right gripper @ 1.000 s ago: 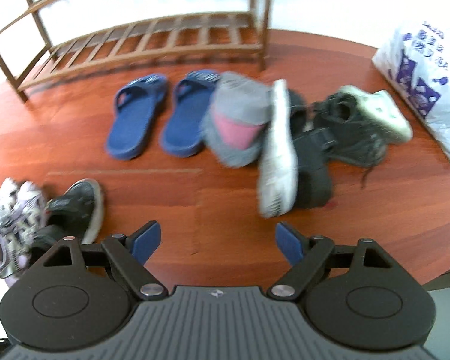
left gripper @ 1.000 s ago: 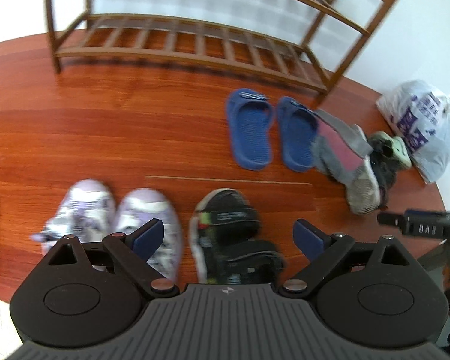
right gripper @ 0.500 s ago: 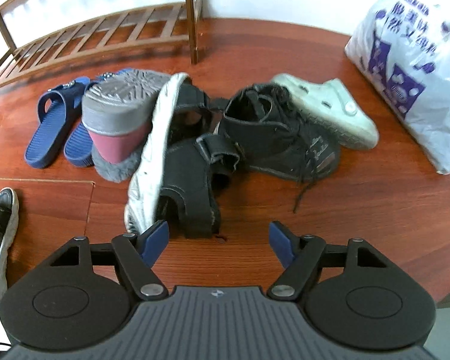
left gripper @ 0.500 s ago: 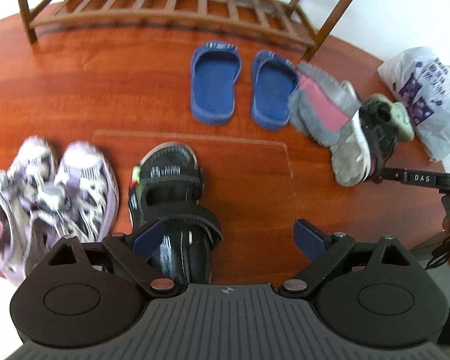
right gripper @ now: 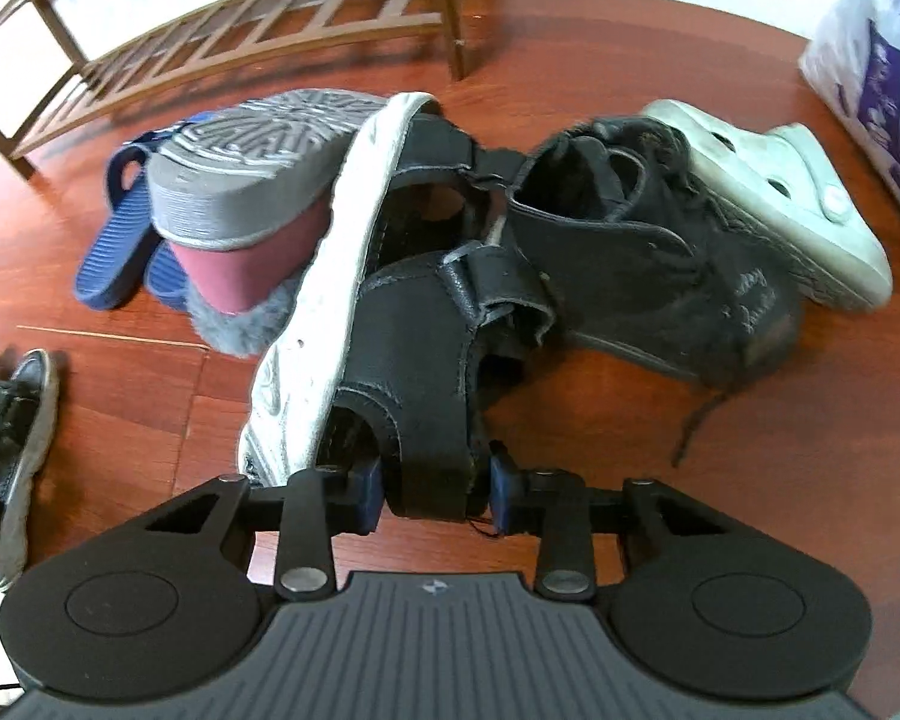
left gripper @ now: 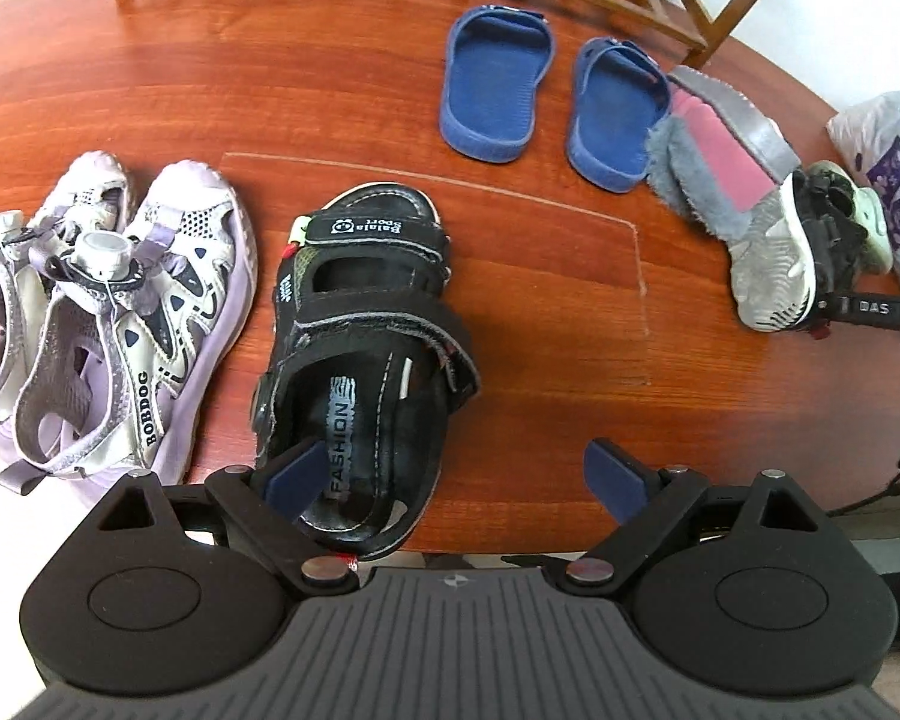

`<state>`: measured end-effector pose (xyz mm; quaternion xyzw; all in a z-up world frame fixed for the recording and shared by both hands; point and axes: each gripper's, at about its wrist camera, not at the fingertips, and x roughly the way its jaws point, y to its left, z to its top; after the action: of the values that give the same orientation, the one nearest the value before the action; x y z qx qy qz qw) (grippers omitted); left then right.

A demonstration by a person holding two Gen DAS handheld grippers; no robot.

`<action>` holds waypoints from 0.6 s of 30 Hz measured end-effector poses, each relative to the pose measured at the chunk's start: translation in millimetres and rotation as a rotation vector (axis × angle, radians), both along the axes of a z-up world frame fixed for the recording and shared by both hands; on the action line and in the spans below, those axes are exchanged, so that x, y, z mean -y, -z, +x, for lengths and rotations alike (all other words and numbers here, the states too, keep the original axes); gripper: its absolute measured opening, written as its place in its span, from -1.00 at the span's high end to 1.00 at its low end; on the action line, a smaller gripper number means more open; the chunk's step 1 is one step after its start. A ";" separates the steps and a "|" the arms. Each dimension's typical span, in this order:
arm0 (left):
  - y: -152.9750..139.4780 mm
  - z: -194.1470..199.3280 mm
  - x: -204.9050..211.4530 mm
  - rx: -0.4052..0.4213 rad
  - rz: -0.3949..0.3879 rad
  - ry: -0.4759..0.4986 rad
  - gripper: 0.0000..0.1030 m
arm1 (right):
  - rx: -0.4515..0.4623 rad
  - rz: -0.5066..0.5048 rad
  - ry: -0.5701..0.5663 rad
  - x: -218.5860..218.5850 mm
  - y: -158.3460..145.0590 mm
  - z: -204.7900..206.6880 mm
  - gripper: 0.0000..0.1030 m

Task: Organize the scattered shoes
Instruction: 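Carry the second black sandal with the right tool toward the first sandal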

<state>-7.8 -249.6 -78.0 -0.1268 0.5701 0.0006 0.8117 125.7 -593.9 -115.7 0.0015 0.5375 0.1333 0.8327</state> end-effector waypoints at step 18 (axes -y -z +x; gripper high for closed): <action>-4.0 5.8 1.0 0.005 0.012 0.037 -0.80 | 0.004 -0.280 -0.301 -31.1 -41.7 -73.3 0.27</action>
<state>-2.0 -250.5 -74.0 -0.1116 0.5702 -0.0112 0.8138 52.4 -562.8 -74.1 -0.1950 0.5433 0.1804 0.7965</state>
